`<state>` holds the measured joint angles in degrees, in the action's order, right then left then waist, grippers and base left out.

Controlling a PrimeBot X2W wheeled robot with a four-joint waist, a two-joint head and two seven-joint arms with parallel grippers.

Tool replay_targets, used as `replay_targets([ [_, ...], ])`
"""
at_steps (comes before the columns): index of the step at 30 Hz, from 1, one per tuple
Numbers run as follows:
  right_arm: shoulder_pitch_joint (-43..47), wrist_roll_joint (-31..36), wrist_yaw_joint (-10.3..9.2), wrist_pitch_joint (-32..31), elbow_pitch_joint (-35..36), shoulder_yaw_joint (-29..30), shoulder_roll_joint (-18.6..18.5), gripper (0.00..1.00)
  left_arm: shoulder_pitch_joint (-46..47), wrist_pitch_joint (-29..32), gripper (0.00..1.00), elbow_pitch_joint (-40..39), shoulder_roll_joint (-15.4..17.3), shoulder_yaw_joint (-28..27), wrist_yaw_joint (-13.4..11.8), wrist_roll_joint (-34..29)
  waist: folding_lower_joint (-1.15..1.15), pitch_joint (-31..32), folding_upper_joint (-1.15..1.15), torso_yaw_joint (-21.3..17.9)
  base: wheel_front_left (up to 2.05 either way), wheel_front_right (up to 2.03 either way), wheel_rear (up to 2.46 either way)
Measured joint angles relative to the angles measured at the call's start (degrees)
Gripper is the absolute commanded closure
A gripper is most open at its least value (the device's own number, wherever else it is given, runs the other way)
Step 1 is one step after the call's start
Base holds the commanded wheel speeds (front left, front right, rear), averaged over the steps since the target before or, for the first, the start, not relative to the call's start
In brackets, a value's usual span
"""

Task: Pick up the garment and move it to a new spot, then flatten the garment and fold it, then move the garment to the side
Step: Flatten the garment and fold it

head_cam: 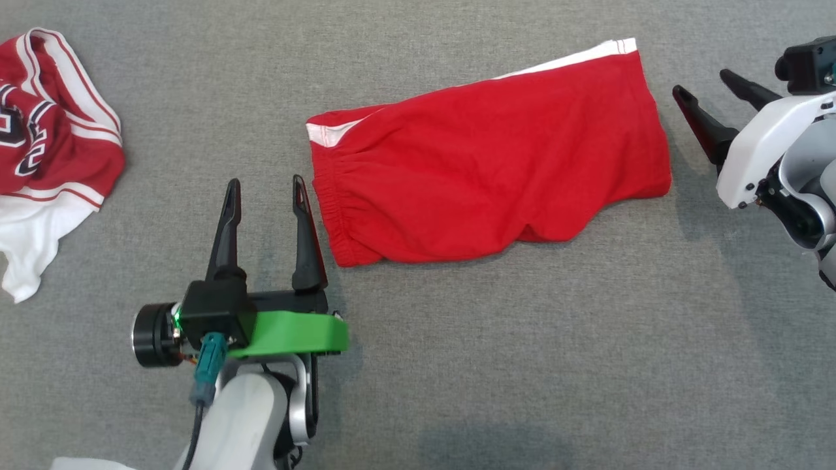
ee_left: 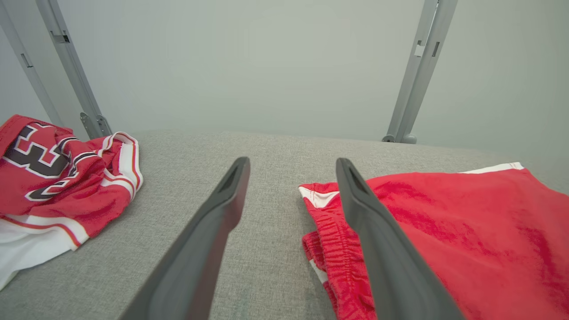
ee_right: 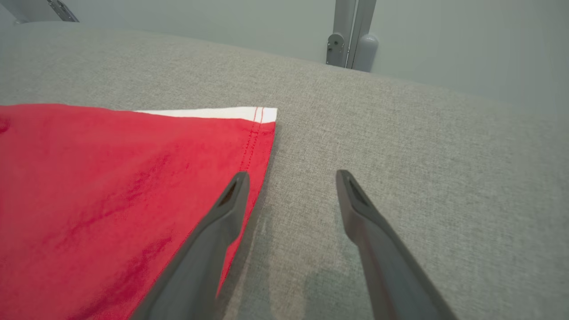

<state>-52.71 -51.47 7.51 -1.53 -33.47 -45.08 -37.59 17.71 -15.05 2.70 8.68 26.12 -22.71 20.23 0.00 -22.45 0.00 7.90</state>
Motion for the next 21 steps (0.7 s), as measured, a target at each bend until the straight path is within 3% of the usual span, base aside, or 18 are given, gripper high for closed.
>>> replay_targets([
  [8,0.6,-0.4,-0.01,-10.6,-5.9,4.2,2.6,0.00,-5.1,-0.1,0.00,-2.4,-4.2,-0.7,2.3,-4.7,0.00,-0.7,0.00,4.8,0.00,0.00,0.00],
  [16,1.0,-1.7,-0.15,-15.5,-7.3,7.3,5.8,0.00,-7.3,-0.1,0.00,-0.9,-5.5,-2.8,4.0,-5.9,0.00,-0.4,0.00,9.4,0.00,0.00,0.00],
  [17,1.4,-1.4,-0.15,-15.8,-7.3,7.3,6.0,0.31,-7.8,-0.1,0.00,-0.8,-5.7,-3.1,4.1,-6.2,0.00,-0.1,0.00,9.5,0.00,0.00,0.00],
  [18,1.8,-1.2,-0.15,-15.8,-7.3,7.6,6.4,0.90,-8.0,-0.1,0.00,-0.7,-5.7,-3.4,4.4,-6.3,0.00,0.1,0.00,9.5,0.00,0.00,0.00],
  [19,2.1,-0.9,-0.15,-15.7,-7.3,7.9,6.8,1.00,-8.4,-0.1,0.00,-0.6,-5.7,-3.7,4.6,-6.3,0.00,0.3,0.00,9.4,0.00,0.00,0.00],
  [21,2.8,-0.6,-0.12,-15.7,-7.2,8.3,7.3,1.00,-9.1,-0.1,0.00,-0.2,-5.7,-4.3,5.2,-6.7,0.00,0.6,0.00,8.8,0.00,0.00,0.00],
])
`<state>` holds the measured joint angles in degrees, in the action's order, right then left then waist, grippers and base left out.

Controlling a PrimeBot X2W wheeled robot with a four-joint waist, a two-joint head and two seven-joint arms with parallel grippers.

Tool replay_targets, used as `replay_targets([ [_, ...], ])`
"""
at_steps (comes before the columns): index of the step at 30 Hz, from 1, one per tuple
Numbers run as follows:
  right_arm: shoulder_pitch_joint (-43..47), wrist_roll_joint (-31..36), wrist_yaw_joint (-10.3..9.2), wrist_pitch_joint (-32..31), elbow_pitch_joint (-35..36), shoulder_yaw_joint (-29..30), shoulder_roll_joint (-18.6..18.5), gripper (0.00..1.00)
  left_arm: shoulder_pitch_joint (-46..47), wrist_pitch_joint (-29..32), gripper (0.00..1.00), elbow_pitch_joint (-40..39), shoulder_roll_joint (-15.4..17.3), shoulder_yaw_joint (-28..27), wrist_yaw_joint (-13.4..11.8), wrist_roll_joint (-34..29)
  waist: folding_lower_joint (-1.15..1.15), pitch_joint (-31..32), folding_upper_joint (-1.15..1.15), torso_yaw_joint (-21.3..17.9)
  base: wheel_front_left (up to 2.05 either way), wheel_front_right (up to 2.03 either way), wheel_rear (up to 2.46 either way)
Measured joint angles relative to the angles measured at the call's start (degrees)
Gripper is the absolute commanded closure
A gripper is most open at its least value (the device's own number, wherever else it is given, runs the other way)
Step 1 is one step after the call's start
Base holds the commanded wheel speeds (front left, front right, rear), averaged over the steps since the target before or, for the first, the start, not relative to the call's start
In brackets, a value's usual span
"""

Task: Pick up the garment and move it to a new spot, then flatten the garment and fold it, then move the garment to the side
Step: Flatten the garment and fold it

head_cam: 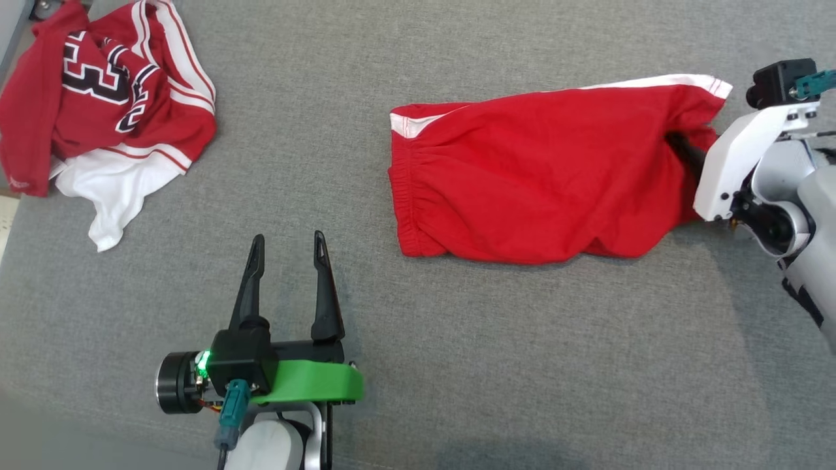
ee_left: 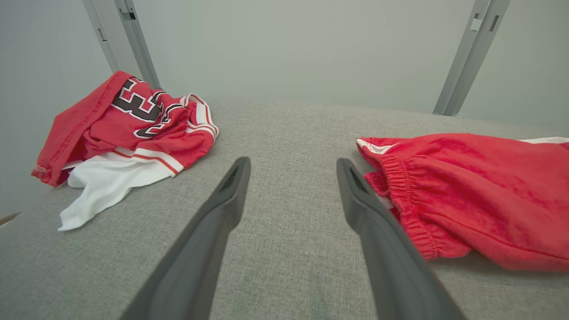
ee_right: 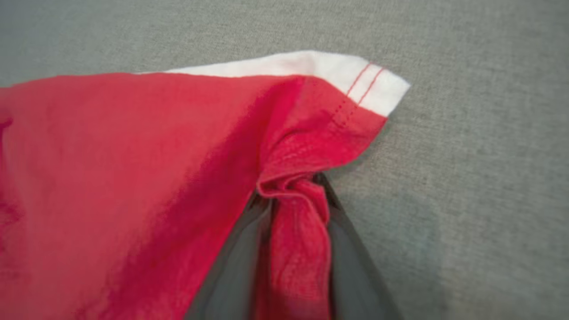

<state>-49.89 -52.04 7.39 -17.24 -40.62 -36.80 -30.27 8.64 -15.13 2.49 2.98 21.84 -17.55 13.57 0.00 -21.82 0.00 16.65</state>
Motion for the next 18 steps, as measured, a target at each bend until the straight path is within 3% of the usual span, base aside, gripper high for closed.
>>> replay_targets([
  [7,4.2,-2.5,0.20,-0.3,2.0,4.2,1.4,1.00,-1.5,0.0,0.00,0.9,-0.1,-2.4,1.5,-2.3,0.00,1.3,0.00,-5.1,0.00,0.00,0.00],
  [18,12.7,-6.8,0.14,1.0,3.1,14.9,-1.7,1.00,-3.7,0.0,0.00,0.4,0.9,-5.1,4.8,-5.3,0.00,4.0,0.00,-15.2,0.00,0.00,0.00],
])
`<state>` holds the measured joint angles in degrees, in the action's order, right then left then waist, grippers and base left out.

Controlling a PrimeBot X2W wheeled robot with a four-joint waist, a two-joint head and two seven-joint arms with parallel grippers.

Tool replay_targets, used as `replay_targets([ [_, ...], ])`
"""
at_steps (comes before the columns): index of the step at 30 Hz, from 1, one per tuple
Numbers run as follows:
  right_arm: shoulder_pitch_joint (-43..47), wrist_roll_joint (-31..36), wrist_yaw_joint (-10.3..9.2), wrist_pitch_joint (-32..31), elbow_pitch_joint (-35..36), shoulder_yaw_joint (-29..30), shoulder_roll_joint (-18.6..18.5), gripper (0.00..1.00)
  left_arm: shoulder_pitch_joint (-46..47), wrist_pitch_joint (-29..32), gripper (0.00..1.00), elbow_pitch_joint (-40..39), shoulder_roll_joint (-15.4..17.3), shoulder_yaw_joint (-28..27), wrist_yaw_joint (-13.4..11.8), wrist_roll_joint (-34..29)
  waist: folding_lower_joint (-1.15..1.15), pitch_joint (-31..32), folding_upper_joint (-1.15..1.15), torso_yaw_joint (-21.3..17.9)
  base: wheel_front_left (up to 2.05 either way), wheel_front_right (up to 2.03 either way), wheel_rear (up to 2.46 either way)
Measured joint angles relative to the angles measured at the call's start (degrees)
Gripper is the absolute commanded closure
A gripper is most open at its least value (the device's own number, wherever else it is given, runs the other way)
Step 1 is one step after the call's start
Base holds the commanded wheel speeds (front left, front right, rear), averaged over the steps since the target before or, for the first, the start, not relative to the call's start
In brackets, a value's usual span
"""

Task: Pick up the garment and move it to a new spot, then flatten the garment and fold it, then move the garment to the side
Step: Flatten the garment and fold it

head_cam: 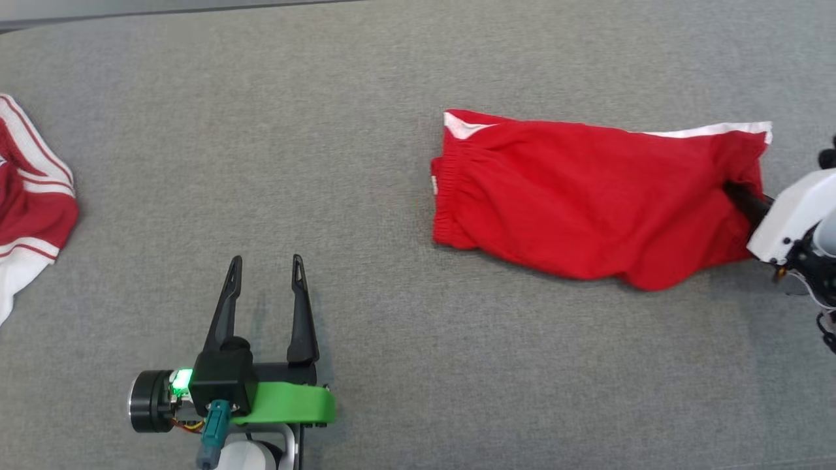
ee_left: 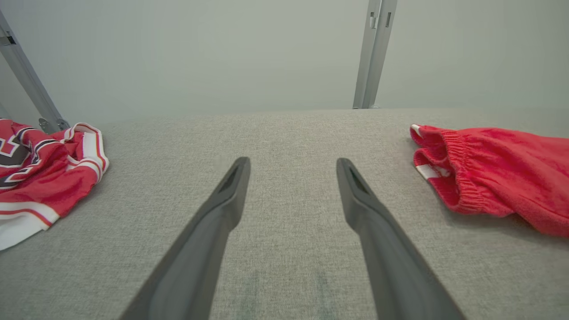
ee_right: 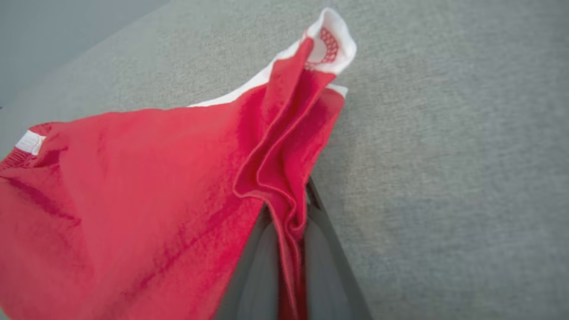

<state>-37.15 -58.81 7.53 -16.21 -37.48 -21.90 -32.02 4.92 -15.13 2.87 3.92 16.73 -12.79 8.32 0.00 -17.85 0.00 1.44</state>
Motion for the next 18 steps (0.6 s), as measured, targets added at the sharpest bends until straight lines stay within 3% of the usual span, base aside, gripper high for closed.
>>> replay_targets([
  [4,0.8,0.5,0.00,1.9,-4.1,5.8,-3.4,1.00,-0.2,0.0,0.00,-0.1,-0.1,0.1,1.1,-0.4,0.00,0.6,0.00,-0.7,0.00,0.00,0.00],
  [9,0.2,0.6,-0.04,2.7,-5.7,12.3,-7.0,1.00,-0.6,0.0,0.00,0.4,-0.5,1.0,2.3,-0.3,0.00,1.2,0.00,1.0,0.00,0.00,0.00],
  [13,-0.2,1.7,-0.04,0.5,0.1,13.0,-4.6,1.00,-1.7,0.0,0.00,0.8,-0.7,0.9,3.1,0.8,0.00,2.7,0.00,1.9,0.00,0.00,0.00],
  [18,1.2,4.1,-0.04,-2.9,9.4,11.8,3.1,1.00,-3.1,0.0,0.00,1.3,-0.9,0.8,3.6,1.7,0.00,4.6,0.00,2.8,0.00,0.00,0.00],
])
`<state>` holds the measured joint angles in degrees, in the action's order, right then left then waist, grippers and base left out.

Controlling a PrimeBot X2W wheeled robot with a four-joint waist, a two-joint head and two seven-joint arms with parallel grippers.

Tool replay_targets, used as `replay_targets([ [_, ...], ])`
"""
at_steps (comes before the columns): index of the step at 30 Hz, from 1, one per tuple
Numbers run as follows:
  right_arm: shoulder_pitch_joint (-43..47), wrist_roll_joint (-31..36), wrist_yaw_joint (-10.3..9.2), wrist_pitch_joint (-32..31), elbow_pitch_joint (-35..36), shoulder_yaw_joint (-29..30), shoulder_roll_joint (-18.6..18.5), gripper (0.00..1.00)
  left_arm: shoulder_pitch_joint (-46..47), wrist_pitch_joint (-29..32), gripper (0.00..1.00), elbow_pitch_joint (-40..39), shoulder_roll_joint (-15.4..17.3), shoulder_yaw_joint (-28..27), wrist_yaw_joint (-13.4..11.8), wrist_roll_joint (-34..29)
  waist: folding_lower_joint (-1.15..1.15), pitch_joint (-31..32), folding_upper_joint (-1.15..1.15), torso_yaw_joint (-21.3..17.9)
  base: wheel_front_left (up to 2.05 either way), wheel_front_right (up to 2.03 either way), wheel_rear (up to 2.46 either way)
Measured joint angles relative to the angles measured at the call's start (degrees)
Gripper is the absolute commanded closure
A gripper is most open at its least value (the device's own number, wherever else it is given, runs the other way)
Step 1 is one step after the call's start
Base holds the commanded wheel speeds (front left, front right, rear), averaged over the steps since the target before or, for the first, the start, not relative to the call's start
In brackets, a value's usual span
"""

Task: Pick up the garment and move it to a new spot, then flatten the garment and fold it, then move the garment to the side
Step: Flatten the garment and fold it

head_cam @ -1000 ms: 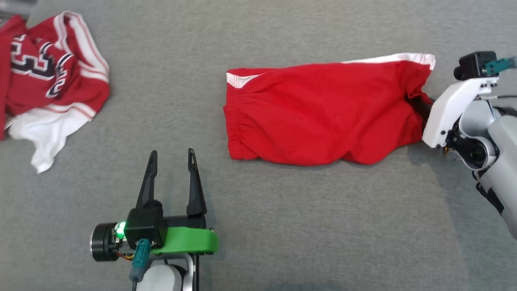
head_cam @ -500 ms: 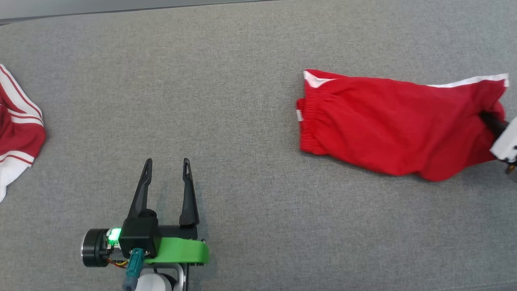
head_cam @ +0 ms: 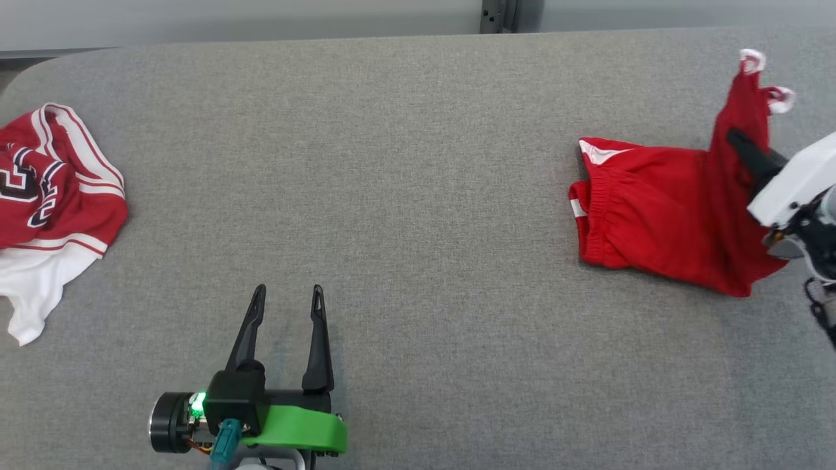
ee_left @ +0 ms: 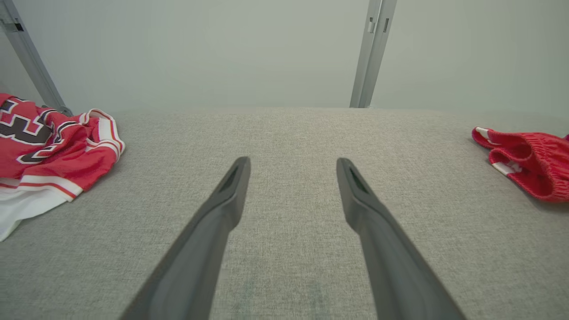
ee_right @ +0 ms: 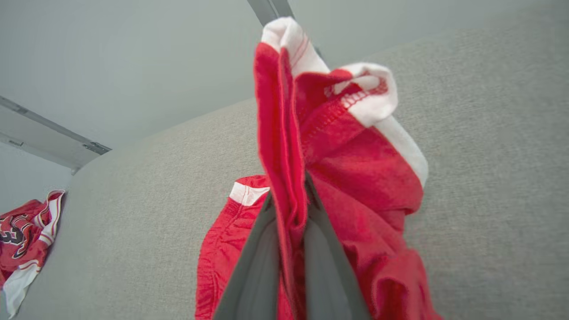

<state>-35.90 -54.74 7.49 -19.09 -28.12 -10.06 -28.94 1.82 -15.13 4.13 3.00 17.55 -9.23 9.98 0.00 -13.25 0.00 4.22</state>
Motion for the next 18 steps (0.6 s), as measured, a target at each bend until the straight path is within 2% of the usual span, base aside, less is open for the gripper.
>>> replay_targets([
  [5,2.3,7.4,0.00,-1.5,2.0,0.3,9.8,1.00,0.0,0.0,0.00,0.5,-0.1,0.5,0.4,0.4,0.00,0.6,0.00,1.8,0.00,0.00,0.00],
  [12,2.9,19.8,-0.01,0.6,-2.9,7.9,18.5,1.00,0.6,0.0,0.00,1.1,-0.1,1.7,0.0,1.7,0.00,0.4,0.00,5.2,0.00,0.00,0.00],
  [13,2.9,21.0,-0.01,1.1,-3.4,9.2,19.4,0.93,0.6,0.0,0.00,1.2,-0.1,1.8,-0.1,1.9,0.00,0.4,0.00,5.7,0.00,0.00,0.00],
  [14,2.9,22.0,-0.01,1.2,-3.7,9.9,20.0,0.60,0.6,0.0,0.00,1.2,-0.1,1.7,-0.1,2.0,0.00,0.5,0.00,6.0,0.00,0.00,0.00],
  [15,3.1,23.3,-0.01,1.6,-3.6,10.3,20.6,0.00,0.5,0.0,0.00,1.3,-0.1,1.7,-0.2,2.0,0.00,0.5,0.00,6.3,0.00,0.00,0.00],
  [18,4.2,25.4,-0.01,1.8,-2.7,10.2,22.3,0.00,-0.1,0.0,0.00,1.6,-0.1,1.2,-0.3,2.0,0.00,1.1,0.00,6.5,0.00,0.00,0.00],
])
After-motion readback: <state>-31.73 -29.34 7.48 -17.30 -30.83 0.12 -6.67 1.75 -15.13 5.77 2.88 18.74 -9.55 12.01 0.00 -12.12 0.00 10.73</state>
